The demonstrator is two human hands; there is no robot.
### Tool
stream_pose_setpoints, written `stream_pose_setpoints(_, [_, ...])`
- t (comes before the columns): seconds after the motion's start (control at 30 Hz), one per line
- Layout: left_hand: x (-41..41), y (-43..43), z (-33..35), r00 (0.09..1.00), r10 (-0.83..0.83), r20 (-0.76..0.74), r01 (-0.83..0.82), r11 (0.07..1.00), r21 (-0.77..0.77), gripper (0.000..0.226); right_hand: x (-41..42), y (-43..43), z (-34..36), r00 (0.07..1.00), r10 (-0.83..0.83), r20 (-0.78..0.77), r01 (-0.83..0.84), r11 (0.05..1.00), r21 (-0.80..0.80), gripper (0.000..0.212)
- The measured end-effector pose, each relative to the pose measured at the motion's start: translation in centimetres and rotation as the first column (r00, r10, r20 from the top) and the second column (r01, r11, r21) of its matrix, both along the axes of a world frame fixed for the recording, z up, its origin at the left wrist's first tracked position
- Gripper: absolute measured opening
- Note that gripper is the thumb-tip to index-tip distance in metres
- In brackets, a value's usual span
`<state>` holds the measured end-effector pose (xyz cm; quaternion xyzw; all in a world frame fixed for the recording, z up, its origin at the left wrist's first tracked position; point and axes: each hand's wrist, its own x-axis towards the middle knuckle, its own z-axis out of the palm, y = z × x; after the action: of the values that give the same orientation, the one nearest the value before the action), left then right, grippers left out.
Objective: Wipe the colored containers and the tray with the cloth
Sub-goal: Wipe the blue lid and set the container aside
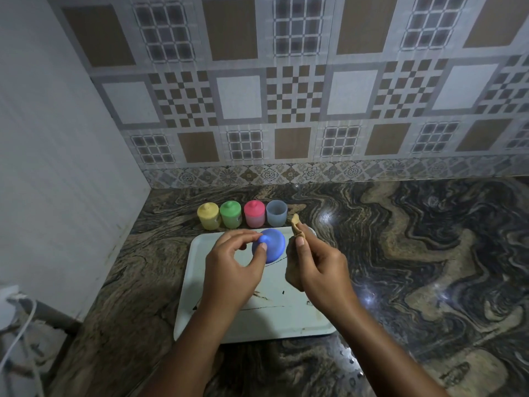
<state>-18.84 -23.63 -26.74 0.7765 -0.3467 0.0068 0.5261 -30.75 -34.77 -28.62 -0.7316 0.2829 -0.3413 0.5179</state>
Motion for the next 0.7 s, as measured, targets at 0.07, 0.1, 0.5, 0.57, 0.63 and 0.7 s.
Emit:
stream_pose_setpoints(0.07, [0.8,-1.0,-0.7,1.000,-0.006,0.008,0.006,1.000,0.002,0.012,0.2,-0.8,-0.6,0.997,-0.053,-0.053,0.045,0.990,-0.135,0.042])
stream_pose_setpoints(0.1, [1.2,-1.5,-1.1,1.000,-0.007,0.009,0.007,1.000,0.013,0.011,0.4,-1.3,-1.0,0.995,-0.072,-0.075,0.055,0.976,-0.213,0.040])
stream_pose_setpoints(0.5, [8.0,-10.3,-4.6,0.996,0.049,0.080,-0.070,0.957,0.283,0.033,6.6,-7.8,-4.3,0.950,-0.115,-0.291,-0.006,0.923,-0.384,0.038])
stream_pose_setpoints(0.57, [8.6,-11.6,-4.6,0.993,0.074,0.087,-0.099,0.940,0.328,0.030,7.7,-8.8,-5.0,0.936,-0.088,-0.340,-0.047,0.928,-0.370,0.040])
stream_pose_setpoints(0.63, [9.2,-13.1,-4.5,0.987,0.096,0.128,-0.140,0.908,0.396,0.023,8.6,-9.9,-5.7,0.920,-0.087,-0.382,-0.060,0.932,-0.357,0.042])
stream_pose_setpoints(0.7, [10.0,-14.5,-4.8,0.987,0.093,0.134,-0.144,0.887,0.439,0.023,9.3,-10.9,-6.3,0.912,-0.103,-0.398,-0.035,0.945,-0.324,0.043])
